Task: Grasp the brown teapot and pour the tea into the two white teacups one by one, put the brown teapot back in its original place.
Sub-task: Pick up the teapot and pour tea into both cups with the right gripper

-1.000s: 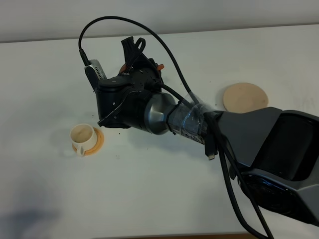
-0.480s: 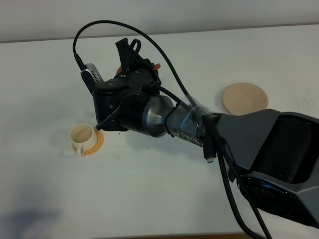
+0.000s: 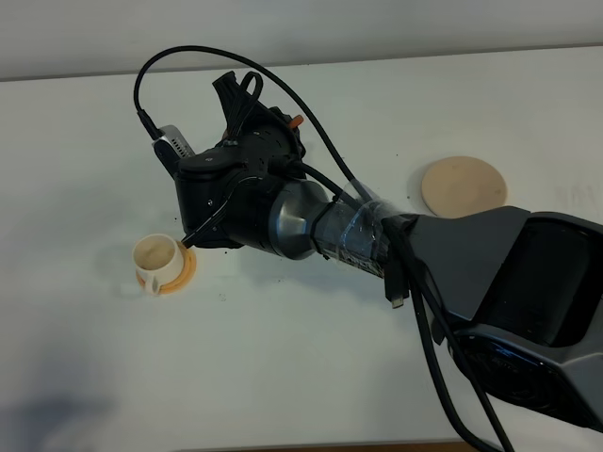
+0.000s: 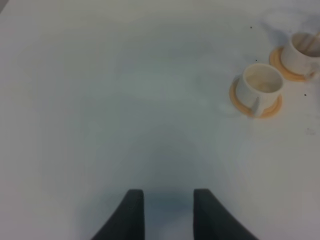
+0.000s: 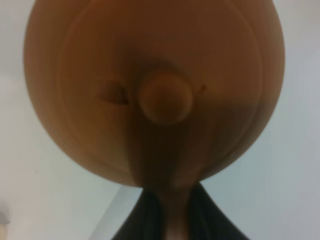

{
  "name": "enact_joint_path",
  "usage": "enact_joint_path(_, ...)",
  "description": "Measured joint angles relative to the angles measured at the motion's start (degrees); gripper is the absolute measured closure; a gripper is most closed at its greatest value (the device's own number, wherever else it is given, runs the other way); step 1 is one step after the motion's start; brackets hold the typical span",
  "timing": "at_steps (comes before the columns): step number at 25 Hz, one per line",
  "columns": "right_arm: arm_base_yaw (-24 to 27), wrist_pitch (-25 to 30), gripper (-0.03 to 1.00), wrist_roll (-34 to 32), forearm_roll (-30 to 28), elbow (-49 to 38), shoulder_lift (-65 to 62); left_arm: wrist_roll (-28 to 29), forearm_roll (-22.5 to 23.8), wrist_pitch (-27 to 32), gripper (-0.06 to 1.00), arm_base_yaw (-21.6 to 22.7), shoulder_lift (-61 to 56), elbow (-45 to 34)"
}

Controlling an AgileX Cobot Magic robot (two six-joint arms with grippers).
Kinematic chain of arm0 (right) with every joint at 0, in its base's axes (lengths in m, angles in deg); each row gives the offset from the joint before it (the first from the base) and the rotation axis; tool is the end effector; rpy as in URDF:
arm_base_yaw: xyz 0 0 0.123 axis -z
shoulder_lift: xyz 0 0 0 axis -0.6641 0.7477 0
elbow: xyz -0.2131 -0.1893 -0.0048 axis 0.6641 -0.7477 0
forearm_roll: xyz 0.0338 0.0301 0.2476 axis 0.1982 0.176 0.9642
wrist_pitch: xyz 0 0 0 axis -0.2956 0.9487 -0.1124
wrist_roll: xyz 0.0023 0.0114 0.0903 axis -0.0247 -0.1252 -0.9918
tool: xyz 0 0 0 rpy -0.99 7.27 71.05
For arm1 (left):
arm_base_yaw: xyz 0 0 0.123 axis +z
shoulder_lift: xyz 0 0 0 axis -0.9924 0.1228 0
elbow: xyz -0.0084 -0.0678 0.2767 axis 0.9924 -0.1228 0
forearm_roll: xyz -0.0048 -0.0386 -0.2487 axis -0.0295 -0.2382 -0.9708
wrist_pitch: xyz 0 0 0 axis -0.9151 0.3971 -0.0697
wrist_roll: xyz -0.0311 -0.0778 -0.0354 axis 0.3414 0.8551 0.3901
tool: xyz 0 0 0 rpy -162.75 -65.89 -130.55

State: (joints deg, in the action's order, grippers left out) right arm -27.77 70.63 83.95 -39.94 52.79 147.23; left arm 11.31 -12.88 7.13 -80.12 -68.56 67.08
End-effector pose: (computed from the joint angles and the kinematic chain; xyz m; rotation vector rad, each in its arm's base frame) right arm 0.2472 0.4538 0.1703 -2.1589 1.0201 -1.1925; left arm -0.0017 0.0055 0.2671 -0.1993 2.0662 0.0277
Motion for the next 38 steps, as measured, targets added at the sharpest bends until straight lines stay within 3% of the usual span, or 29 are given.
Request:
enact_joint_path(14,0.00,-0.23,0.84,0.39,-4.15,0.00,0.00,0.00,0.00,0.00,0.66,0.00,0.00,0.00)
enact_joint_path(38,0.00,0.66,0.84,3.50,-6.40,0.00,0.00,0.00,0.00,0.00,0.66,0.00,0.00,0.00)
